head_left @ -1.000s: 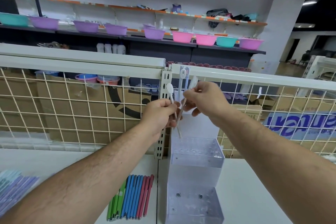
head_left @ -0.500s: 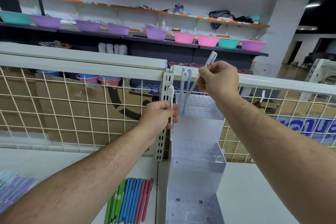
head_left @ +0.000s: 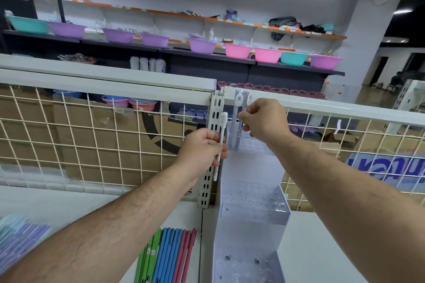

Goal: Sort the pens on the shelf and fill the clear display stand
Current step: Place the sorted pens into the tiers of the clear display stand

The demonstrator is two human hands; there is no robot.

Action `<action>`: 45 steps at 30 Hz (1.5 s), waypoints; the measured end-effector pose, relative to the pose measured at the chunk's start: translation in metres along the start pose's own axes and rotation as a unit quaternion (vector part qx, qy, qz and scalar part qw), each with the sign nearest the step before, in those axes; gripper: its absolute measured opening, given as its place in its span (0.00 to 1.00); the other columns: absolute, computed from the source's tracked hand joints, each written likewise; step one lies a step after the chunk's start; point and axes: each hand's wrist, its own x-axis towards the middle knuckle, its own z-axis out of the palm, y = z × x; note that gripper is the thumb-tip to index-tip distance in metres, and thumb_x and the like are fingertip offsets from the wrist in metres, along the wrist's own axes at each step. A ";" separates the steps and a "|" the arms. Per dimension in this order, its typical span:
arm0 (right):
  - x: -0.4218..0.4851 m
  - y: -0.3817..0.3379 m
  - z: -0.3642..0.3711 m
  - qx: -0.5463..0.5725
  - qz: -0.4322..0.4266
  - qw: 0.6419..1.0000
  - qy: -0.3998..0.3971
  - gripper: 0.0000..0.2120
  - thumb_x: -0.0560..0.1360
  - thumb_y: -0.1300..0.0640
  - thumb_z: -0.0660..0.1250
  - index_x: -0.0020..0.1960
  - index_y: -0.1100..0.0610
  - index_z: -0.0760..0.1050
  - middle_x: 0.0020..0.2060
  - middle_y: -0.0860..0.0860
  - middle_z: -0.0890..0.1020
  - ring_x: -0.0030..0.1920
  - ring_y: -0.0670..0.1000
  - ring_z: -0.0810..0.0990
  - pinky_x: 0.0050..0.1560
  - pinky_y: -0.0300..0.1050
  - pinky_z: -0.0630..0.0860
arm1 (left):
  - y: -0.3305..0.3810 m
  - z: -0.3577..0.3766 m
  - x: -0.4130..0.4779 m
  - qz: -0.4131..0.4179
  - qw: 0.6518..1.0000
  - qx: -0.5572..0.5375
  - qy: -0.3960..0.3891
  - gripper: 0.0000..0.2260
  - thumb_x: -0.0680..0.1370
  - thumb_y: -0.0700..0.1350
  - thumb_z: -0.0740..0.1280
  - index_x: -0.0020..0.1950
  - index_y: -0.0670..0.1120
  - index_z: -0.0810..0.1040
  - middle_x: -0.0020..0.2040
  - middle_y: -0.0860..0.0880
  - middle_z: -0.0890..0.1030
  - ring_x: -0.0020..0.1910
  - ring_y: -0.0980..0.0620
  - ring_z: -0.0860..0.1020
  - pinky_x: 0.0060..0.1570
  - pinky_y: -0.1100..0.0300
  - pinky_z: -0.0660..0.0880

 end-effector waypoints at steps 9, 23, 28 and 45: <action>-0.003 0.006 0.000 -0.019 0.008 1.000 0.004 0.11 0.72 0.52 0.78 0.40 0.55 0.78 0.32 0.51 0.82 0.34 0.52 0.83 0.36 0.50 0.82 | 0.000 0.001 0.000 0.005 1.000 -0.004 0.000 0.08 0.78 0.34 0.67 0.50 0.46 0.79 0.40 0.51 0.86 0.43 0.51 0.84 0.33 0.63 0.76; -0.053 0.017 -0.031 0.132 -0.032 0.975 -0.174 0.06 0.75 0.58 0.75 0.43 0.60 0.81 0.31 0.48 0.83 0.30 0.46 0.80 0.26 0.41 0.73 | 0.006 0.031 -0.006 0.068 0.998 0.000 0.002 0.06 0.76 0.37 0.72 0.47 0.48 0.81 0.38 0.49 0.85 0.38 0.54 0.84 0.32 0.66 0.75; -0.052 0.022 -0.035 0.130 -0.028 0.978 -0.161 0.08 0.74 0.58 0.76 0.40 0.60 0.81 0.30 0.48 0.83 0.29 0.45 0.79 0.24 0.41 0.71 | 0.009 0.036 -0.007 0.075 0.997 0.006 -0.006 0.05 0.77 0.38 0.72 0.46 0.48 0.80 0.37 0.50 0.85 0.38 0.54 0.85 0.32 0.66 0.75; 0.016 -0.001 -0.054 0.122 0.007 0.992 0.015 0.06 0.77 0.56 0.73 0.43 0.57 0.80 0.31 0.49 0.84 0.31 0.47 0.85 0.27 0.37 0.78 | -0.006 0.022 -0.002 0.143 0.980 0.136 0.014 0.08 0.75 0.39 0.72 0.43 0.52 0.80 0.38 0.52 0.81 0.31 0.64 0.75 0.33 0.69 0.75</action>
